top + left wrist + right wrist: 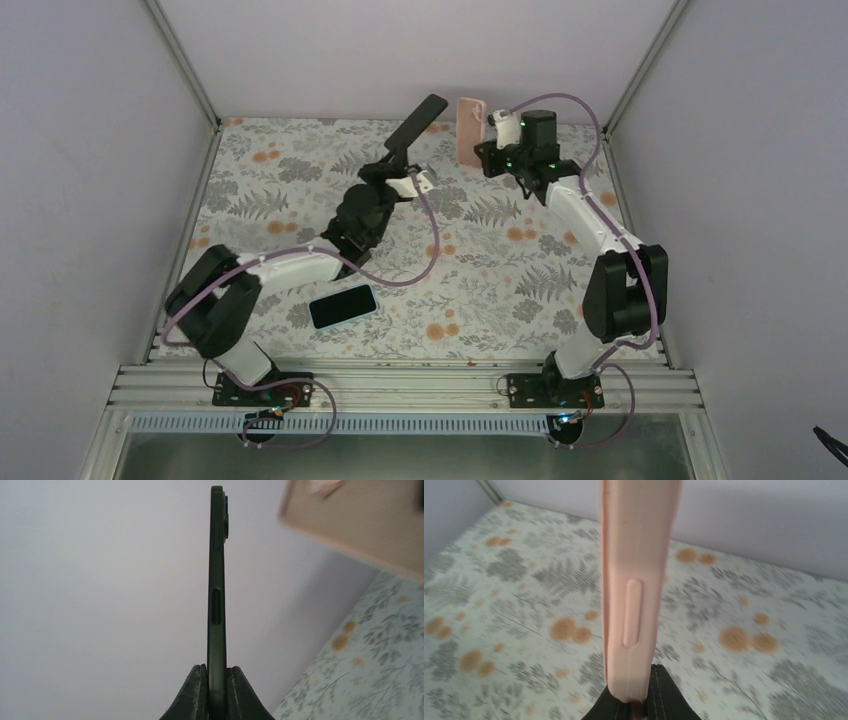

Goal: Take the phone out of the phone case
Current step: Remove the phone case from the phone, then place the phone case at the center of the board, then place the phone at the center of the board.

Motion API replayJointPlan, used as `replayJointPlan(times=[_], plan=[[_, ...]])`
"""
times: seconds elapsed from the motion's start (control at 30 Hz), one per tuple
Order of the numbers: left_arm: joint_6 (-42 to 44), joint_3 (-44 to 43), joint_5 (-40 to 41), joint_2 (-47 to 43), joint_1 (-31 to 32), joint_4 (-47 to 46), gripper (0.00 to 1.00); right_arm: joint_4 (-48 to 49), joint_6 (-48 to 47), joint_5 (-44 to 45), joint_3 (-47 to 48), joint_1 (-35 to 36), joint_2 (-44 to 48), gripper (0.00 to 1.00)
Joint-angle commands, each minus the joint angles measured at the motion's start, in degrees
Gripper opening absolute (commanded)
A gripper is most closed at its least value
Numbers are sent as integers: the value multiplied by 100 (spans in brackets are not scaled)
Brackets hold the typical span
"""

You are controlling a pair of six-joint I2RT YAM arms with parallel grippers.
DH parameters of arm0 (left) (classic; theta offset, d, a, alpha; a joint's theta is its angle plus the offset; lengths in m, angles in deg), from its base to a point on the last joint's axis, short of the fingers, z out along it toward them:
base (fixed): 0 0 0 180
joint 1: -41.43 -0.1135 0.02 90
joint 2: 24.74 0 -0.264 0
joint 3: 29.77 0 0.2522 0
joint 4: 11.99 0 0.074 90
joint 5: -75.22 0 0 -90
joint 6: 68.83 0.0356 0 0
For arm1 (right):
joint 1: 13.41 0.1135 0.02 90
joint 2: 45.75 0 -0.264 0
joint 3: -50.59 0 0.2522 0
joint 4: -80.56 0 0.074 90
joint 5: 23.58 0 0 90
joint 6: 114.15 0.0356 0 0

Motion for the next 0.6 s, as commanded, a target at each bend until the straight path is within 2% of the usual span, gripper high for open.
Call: replayJointPlan(times=[0.0, 0.17, 0.37, 0.57], plan=[[251, 519, 298, -913, -135, -428, 2, -771, -538, -171, -116, -595, 184, 3], [1194, 1461, 507, -1509, -505, -441, 2, -2149, -1282, -1078, 133, -1061, -30, 3], [1556, 2498, 485, -1864, -1221, -267, 2, -3419, -2187, -1766, -304, -1220, -301, 3], [1814, 3447, 228, -1798, -1713, -445, 2, -3771, -2564, -1923, -960, -1225, -236, 3]])
